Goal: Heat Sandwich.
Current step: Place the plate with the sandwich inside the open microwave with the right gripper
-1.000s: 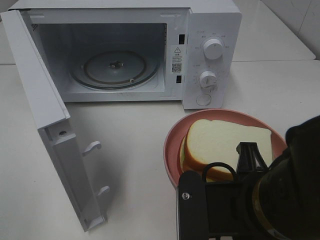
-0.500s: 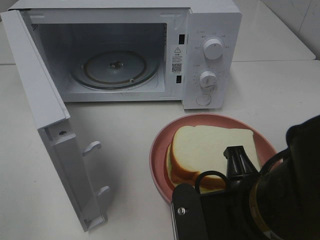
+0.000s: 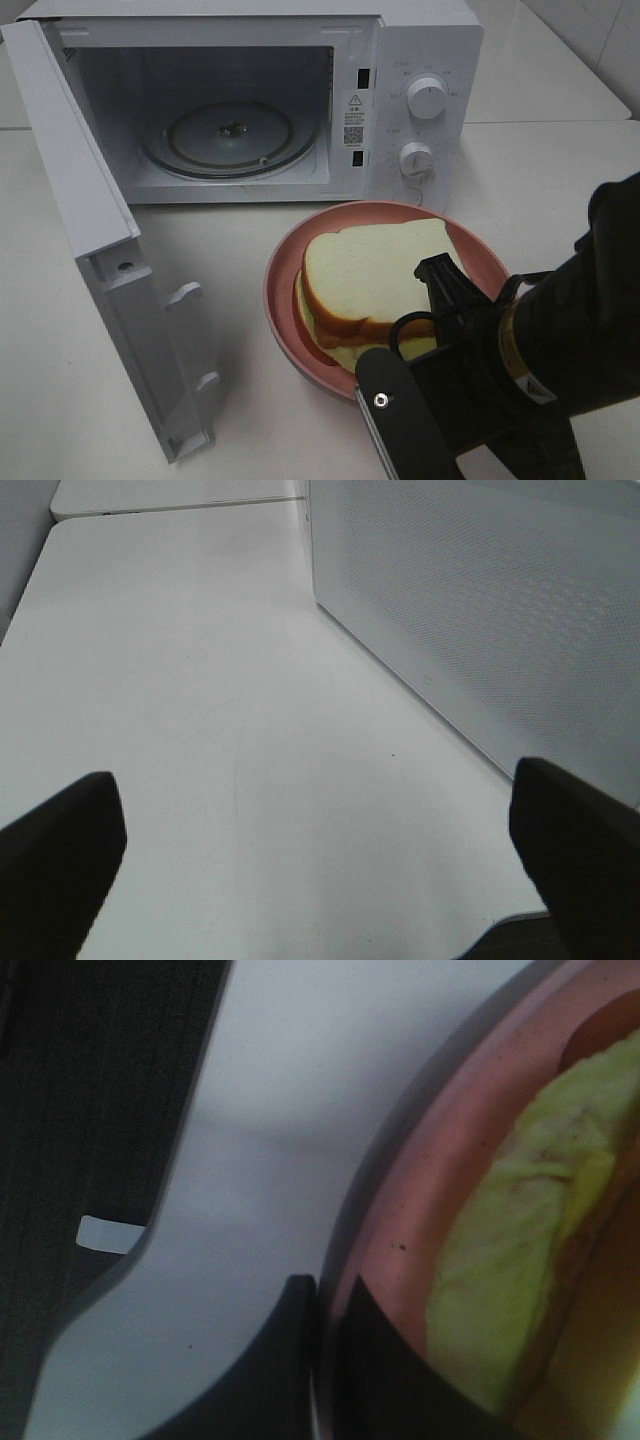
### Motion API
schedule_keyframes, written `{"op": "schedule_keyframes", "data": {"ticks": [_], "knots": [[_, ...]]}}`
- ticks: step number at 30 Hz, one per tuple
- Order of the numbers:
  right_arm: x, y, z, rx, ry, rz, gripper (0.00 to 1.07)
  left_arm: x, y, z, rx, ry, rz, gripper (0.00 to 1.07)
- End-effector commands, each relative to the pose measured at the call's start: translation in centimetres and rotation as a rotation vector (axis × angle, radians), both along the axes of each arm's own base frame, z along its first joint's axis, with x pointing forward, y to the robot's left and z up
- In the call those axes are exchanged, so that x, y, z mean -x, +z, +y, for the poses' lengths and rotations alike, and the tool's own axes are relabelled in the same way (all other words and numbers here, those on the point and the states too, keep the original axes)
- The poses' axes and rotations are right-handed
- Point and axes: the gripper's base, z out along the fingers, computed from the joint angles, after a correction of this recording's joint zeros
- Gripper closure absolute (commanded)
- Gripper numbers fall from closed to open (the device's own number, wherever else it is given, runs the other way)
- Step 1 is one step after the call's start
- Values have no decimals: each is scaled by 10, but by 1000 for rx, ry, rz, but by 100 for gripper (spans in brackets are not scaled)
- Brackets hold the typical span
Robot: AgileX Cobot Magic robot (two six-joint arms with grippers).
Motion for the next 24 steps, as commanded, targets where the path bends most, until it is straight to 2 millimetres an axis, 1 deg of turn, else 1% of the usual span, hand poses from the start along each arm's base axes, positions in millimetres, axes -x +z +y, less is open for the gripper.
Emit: {"op": "schedule_keyframes", "data": {"ticks": [1,3,6,9,10,14,15,17,20,24], "knots": [[-6,2,-3,1,63,-17,107,2,1,0,1,3,-27,7],[-12,2,-7,7,104,-13,107,2,1,0,1,3,-27,7],[-15,1,-9,1,123,-4,107,2,1,0,1,3,-27,7],[-23,1,-17,-6,151,30,107,2,1,0,1,3,-27,7],[-23,1,-17,-6,151,30,107,2,1,0,1,3,-27,7],[-36,0,-29,-42,125,54,107,2,1,0,1,3,-27,7],[-36,0,-29,-42,125,54,107,2,1,0,1,3,-27,7],[-44,0,-38,-46,106,56,107,2,1,0,1,3,-27,7],[-50,0,-46,-57,71,56,107,2,1,0,1,3,-27,7],[-51,0,-47,-67,67,63,107,2,1,0,1,3,-27,7]]}}
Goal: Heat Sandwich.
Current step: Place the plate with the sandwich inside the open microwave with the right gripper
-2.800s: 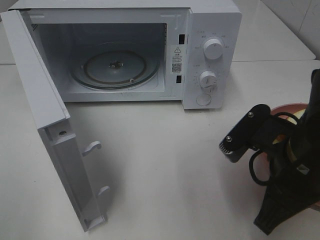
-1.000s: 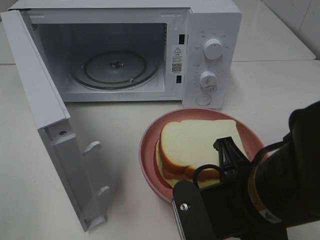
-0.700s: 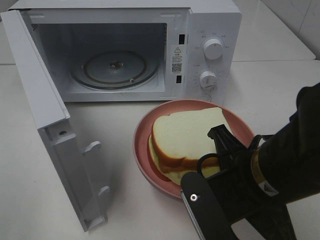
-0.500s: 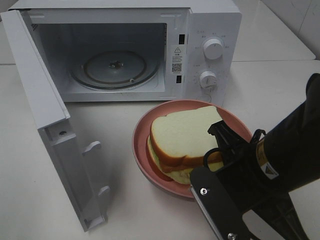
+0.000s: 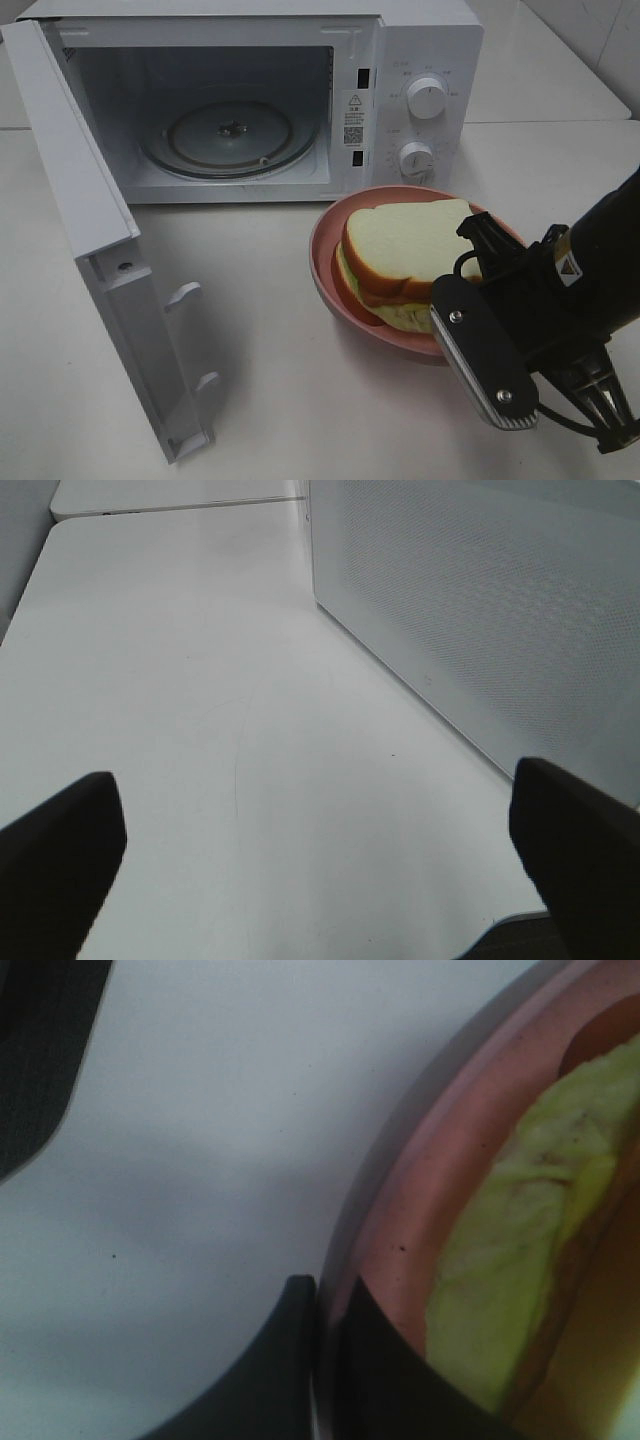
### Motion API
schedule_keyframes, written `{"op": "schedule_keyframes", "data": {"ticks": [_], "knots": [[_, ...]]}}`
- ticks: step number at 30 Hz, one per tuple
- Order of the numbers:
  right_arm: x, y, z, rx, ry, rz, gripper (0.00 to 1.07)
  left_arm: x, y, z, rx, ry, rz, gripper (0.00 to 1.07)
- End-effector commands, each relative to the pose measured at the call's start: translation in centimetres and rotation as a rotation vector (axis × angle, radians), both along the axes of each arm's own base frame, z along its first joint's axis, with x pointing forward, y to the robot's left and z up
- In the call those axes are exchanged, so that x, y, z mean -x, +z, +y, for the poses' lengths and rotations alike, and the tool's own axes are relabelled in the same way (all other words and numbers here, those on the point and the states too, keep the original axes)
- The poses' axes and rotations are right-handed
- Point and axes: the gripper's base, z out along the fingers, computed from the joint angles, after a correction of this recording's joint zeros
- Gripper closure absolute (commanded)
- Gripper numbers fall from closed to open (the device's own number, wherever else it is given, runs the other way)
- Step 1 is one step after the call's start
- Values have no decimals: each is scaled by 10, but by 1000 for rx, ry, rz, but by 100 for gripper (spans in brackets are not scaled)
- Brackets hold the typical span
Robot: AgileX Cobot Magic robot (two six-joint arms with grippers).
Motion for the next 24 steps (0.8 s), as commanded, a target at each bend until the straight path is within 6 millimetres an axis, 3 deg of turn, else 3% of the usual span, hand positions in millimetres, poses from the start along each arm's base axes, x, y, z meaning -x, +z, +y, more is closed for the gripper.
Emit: {"op": "schedule_keyframes", "data": {"ticks": [1,14,24], "knots": [[-1,2,1,-24,16,-21,107,2,1,0,1,3,-27,7],[-11,17,9,-19,41,-39,107,2,1,0,1,3,-27,7],[-23,33,38,53,133,-16,107,2,1,0,1,3,-27,7]]}}
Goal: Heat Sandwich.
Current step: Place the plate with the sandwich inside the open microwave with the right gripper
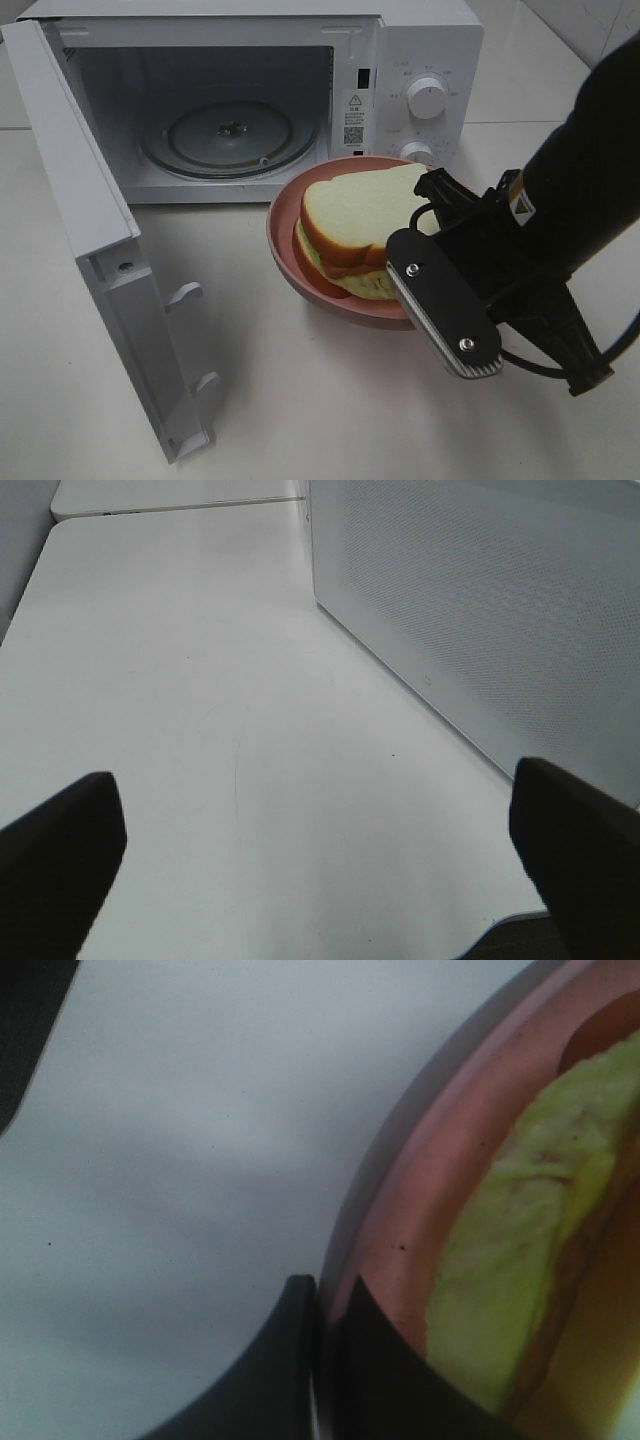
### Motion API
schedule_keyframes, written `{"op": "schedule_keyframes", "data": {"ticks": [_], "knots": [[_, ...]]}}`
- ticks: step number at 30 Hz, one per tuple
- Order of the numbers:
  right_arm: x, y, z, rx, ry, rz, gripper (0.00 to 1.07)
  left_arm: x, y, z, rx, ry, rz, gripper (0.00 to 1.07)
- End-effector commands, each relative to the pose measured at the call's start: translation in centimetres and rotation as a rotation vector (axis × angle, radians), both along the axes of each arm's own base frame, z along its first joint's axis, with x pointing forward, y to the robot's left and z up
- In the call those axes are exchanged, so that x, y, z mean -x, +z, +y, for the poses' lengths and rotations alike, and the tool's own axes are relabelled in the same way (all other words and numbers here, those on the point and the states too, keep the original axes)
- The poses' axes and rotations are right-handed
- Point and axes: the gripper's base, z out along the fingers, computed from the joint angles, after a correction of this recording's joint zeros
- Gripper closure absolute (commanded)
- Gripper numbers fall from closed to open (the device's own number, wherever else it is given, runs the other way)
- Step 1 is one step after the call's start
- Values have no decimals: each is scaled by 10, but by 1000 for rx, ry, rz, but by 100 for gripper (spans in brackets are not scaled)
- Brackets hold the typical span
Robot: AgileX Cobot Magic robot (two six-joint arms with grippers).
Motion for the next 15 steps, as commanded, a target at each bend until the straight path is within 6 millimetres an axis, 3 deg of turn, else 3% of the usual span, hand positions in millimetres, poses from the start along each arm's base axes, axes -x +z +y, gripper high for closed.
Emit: {"op": "schedule_keyframes", "data": {"ticks": [1,15], "knots": [[-6,4,12,13,44,-6,107,2,1,0,1,3,-27,7],[-43,4,51,49,67,29,107,2,1,0,1,3,-27,7]]}}
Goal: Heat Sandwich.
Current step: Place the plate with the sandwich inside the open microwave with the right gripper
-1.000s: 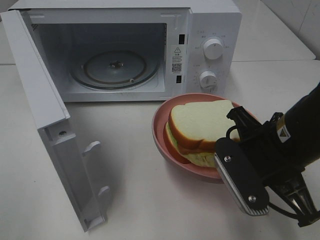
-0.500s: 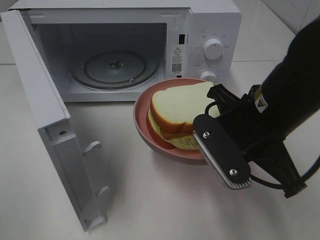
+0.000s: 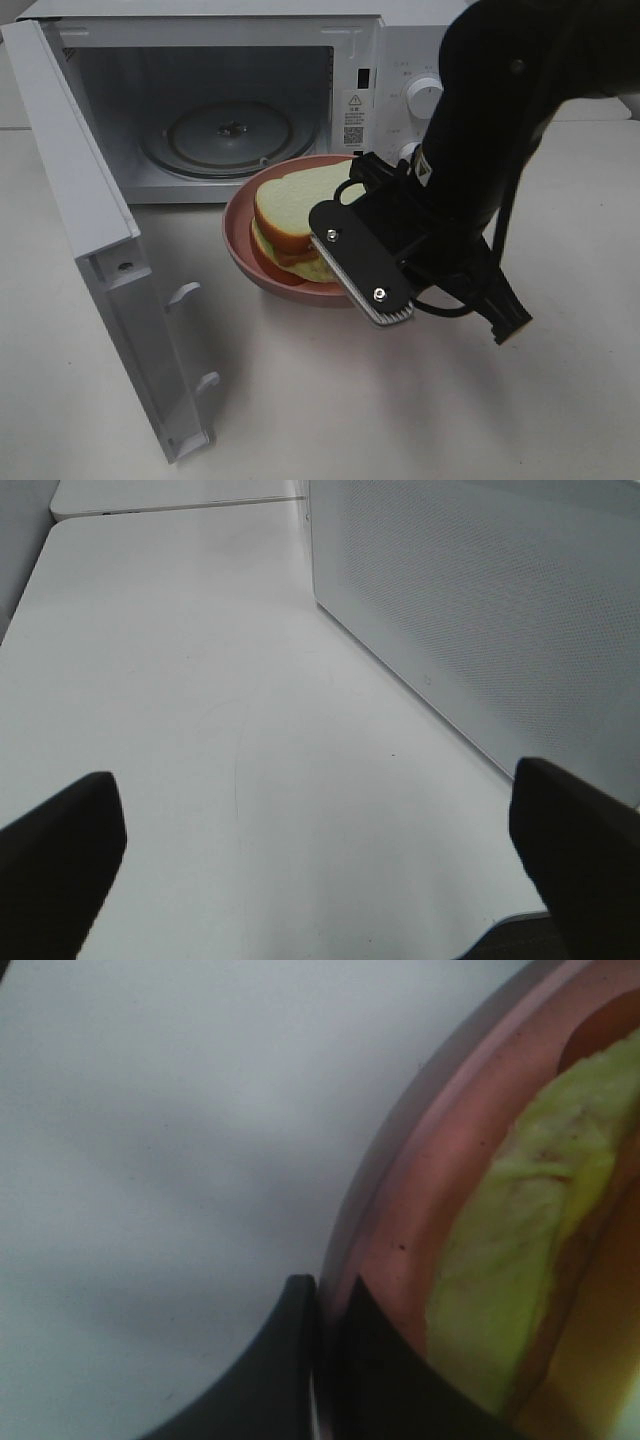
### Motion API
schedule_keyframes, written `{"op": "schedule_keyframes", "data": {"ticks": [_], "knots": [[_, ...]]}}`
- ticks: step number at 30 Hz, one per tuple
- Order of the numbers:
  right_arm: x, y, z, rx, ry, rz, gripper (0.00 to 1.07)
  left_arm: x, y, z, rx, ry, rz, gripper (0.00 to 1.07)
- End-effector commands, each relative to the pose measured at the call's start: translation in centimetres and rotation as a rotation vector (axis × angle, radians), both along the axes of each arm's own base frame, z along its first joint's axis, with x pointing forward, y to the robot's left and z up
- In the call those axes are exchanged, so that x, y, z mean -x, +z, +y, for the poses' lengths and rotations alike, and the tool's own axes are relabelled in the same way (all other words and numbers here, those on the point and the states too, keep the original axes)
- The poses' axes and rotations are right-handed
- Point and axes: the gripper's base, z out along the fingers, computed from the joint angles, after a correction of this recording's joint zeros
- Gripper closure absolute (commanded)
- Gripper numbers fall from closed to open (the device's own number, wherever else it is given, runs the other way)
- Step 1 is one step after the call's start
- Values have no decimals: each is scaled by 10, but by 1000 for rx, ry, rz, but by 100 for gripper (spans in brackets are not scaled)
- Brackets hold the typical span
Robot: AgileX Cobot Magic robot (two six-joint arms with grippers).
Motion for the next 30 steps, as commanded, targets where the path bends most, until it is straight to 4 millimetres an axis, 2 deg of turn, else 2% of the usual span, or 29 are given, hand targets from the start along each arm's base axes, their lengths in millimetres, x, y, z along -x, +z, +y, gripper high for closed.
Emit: {"op": "schedule_keyframes", "data": {"ticks": [1,12,30], "knots": [[-9,4,10,-11,15,-16,107,2,1,0,1,3,-27,7],[-38,8,37,-19,8,-23,107,2,1,0,1,3,-27,7],[-70,9,69,-80,-8,-35,107,2,1,0,1,3,-27,7]]}}
